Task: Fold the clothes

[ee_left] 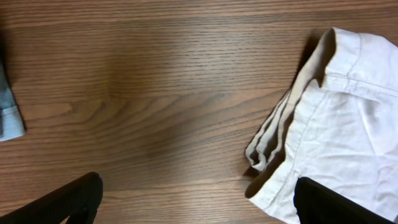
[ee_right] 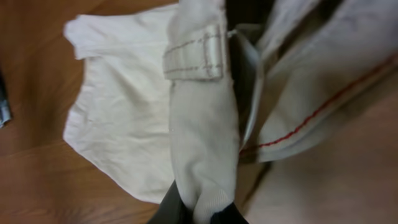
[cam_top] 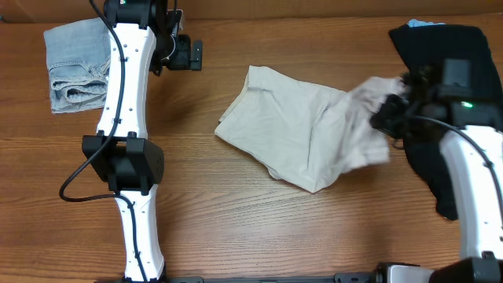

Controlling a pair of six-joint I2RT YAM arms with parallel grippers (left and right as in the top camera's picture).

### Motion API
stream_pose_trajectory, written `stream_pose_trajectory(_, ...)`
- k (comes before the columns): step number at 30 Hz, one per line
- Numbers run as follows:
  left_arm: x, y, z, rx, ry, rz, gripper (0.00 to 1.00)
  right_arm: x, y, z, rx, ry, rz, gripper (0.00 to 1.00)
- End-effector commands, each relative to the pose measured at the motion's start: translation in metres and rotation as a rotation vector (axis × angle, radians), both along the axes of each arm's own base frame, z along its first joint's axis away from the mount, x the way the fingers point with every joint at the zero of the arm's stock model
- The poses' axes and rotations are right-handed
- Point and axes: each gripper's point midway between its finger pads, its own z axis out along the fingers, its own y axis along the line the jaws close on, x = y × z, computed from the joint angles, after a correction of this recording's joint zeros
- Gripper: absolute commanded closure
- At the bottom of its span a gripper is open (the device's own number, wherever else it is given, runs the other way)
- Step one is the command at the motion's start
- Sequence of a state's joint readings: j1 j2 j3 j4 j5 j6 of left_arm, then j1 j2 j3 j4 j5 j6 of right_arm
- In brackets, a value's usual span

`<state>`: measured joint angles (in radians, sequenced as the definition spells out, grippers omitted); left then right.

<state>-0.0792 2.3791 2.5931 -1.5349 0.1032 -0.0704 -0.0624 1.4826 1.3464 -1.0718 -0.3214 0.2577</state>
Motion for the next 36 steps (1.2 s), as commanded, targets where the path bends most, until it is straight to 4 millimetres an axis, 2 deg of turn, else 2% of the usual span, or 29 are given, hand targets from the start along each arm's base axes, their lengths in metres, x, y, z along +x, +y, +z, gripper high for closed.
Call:
stream_pose_trajectory(1, -0.002, -0.015, 0.021, -0.021, -0.054, -0.069, 0.0, 0.024, 0.039, -0.001, 0.051, -0.031, 0.02, 0.96)
stream_pose_trajectory(5, -0.002, -0.022, 0.022, -0.02, -0.057, -0.087, 0.0, 0.057, 0.089, -0.001, 0.108, -0.123, 0.062, 0.96)
stream_pose_trajectory(9, -0.002, -0.027, 0.022, -0.021, -0.06, -0.095, 0.0, 0.074, 0.135, -0.01, 0.152, -0.166, 0.106, 0.96)
stream_pose_trajectory(13, -0.001, -0.028, 0.022, -0.021, -0.064, -0.098, 0.0, 0.081, 0.175, -0.032, 0.17, -0.167, 0.159, 0.96)
stream_pose_trajectory(18, 0.0, -0.028, 0.022, -0.021, -0.072, -0.1, 0.0, 0.081, 0.218, -0.056, 0.181, -0.176, 0.243, 0.96)
stream_pose_trajectory(19, 0.001, -0.028, 0.023, -0.021, -0.074, -0.1, 0.0, 0.081, 0.228, -0.058, 0.188, -0.188, 0.262, 0.89)
stream_pose_trajectory(21, 0.002, -0.028, 0.023, -0.022, -0.079, -0.1, 0.0, 0.081, 0.24, -0.055, 0.198, -0.217, 0.29, 0.48)
stream_pose_trajectory(23, 0.003, -0.028, 0.023, -0.022, -0.081, -0.1, 0.0, 0.078, 0.252, -0.042, 0.228, -0.253, 0.356, 0.07)
stream_pose_trajectory(24, 0.003, -0.028, 0.023, -0.022, -0.081, -0.1, 0.0, 0.075, 0.257, -0.032, 0.252, -0.262, 0.389, 0.0)
stream_pose_trajectory(26, 0.002, -0.028, 0.023, -0.022, -0.081, -0.1, 0.0, 0.076, 0.253, -0.007, 0.286, -0.274, 0.396, 0.0)
stream_pose_trajectory(28, 0.002, -0.028, 0.023, -0.022, -0.081, -0.1, 0.0, 0.08, 0.237, 0.021, 0.288, -0.289, 0.369, 0.0)
stream_pose_trajectory(29, 0.002, -0.028, 0.023, -0.022, -0.081, -0.101, 0.0, 0.083, 0.222, 0.041, 0.276, -0.306, 0.35, 0.0)
stream_pose_trajectory(31, 0.003, -0.03, 0.022, -0.023, -0.082, -0.125, 0.0, 0.086, 0.197, 0.063, 0.252, -0.32, 0.309, 0.0)
stream_pose_trajectory(32, 0.002, -0.034, 0.021, -0.035, -0.085, -0.167, 0.0, 0.088, 0.175, 0.074, 0.224, -0.324, 0.262, 0.0)
stream_pose_trajectory(34, 0.002, -0.046, 0.017, -0.087, -0.088, -0.25, 0.0, 0.088, 0.136, 0.088, 0.166, -0.328, 0.196, 0.0)
stream_pose_trajectory(36, 0.003, -0.059, 0.01, -0.141, -0.098, -0.327, 0.0, 0.085, 0.097, 0.091, 0.115, -0.307, 0.114, 0.0)
